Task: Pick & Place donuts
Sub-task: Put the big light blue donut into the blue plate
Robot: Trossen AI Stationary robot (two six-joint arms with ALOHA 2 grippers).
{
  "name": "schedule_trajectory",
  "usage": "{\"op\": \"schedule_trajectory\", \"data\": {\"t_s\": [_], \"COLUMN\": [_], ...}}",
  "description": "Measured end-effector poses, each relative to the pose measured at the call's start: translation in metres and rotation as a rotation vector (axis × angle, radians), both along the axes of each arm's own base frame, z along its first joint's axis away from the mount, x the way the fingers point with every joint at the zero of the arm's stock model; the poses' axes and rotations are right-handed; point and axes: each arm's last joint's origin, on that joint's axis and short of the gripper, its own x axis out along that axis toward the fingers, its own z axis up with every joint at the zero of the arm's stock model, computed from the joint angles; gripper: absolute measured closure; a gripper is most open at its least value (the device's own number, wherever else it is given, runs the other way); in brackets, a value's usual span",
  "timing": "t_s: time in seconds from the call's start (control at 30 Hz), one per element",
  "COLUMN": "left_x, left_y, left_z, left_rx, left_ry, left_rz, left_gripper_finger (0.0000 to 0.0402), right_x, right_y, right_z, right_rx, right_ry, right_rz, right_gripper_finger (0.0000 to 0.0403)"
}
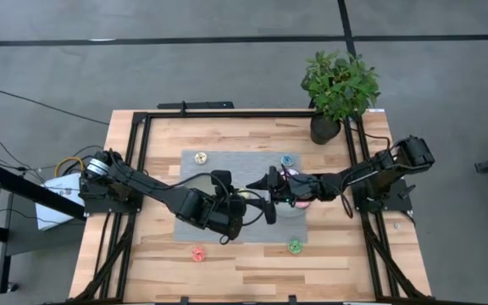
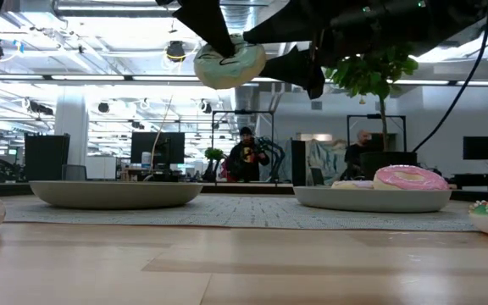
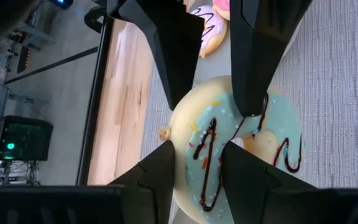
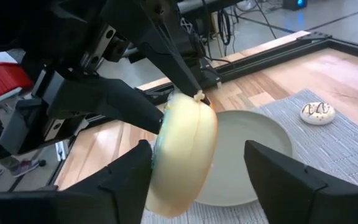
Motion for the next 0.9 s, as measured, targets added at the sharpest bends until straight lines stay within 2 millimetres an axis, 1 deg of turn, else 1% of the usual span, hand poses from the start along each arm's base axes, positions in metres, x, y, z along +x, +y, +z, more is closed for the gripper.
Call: {"op": "schedule_trajectory", "data": {"t_s": [0.33,0.47,0.63,0.9], "left_x": [0.0002,0.0002,0.0003,-0.0001], "left_y": [0.0001,0.0001,0.0001,-0.0003], "left_z": [0.0001,0.0001,0.0002,0.0007], "left_rx": [0.001,-0.001,0.002,0.041], "left_ry": [-0.002,-0.002,-0.004,0.004], "left_rz": [0.001,0.001,0.002,-0.009], "left_gripper_finger": [0.0290,0.0290,0.0290,0.0289], "right_x": [-0.0001,-0.0001,-0.0001,-0.0002], "right_y": [0.0002,0.0003,0.0003,0.0002], "right_z": [-0.0005,-0.0005,-0.0005,-0.0003], "right_rx": [0.001,0.002,0.002,0.002], "right_ry": [0.005,0.005,0.005,0.005], "right_rz": [0.008,0.009,0.009,0.008], "right_gripper_finger": [0.0284,0.0317,0.0336,0.0339]}}
